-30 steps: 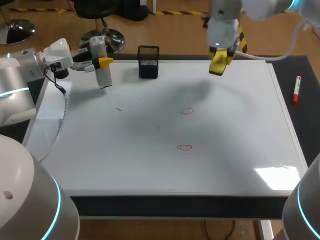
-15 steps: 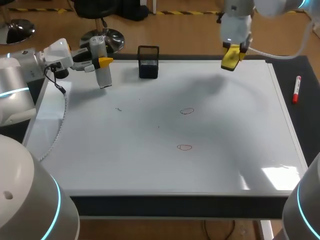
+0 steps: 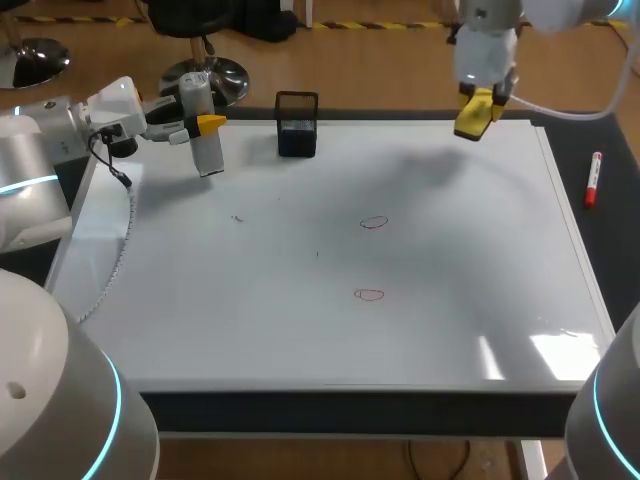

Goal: Pick up the inspection probe, press it on each red-marked spot on the whiteboard one by one, put down the probe, pick up the eraser, and wipe off all the red marks.

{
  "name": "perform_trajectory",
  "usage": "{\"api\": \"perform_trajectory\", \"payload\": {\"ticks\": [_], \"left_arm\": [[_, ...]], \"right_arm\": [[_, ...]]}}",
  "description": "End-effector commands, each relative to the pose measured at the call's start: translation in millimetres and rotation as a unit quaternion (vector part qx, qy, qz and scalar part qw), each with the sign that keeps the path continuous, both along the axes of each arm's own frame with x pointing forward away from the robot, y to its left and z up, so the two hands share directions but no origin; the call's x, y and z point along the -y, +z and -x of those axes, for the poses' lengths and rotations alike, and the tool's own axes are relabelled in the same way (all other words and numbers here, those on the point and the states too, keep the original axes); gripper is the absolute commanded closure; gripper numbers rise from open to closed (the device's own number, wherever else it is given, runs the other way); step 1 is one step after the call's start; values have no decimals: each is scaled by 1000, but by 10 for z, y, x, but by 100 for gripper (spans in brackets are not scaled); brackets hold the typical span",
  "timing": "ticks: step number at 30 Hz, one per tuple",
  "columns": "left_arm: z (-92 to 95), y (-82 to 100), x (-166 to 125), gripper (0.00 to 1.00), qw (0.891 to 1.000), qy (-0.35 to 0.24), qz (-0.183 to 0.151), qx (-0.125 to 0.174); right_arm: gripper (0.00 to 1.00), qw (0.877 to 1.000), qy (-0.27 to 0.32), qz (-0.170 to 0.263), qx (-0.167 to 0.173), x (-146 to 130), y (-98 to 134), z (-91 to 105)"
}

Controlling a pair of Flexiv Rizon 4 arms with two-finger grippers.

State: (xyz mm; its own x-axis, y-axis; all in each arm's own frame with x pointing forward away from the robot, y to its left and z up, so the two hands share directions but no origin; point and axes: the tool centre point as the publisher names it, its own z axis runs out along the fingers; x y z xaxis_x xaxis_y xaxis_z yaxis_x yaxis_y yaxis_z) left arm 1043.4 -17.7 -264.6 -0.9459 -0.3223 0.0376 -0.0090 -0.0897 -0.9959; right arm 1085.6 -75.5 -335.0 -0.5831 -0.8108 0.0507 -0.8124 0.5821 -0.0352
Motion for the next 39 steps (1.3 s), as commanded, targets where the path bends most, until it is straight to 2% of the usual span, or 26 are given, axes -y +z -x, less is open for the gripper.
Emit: {"api": "perform_trajectory", "payload": {"ticks": [1,6,31,39], "left_arm": [[3,6,4,100,1000,1,0,1],[3,6,4,100,1000,1,0,1],[10,12,9,100,1000,1,0,2],[113,104,251,100,999,-37,8,17]], "right_arm": [[100,1000,2,-1,2,53,9,10],[100,1000,-14,-9,17,94,51,12],[100,1000,-14,-9,17,94,51,12],[100,1000,-14,-9,17,94,51,12]]}}
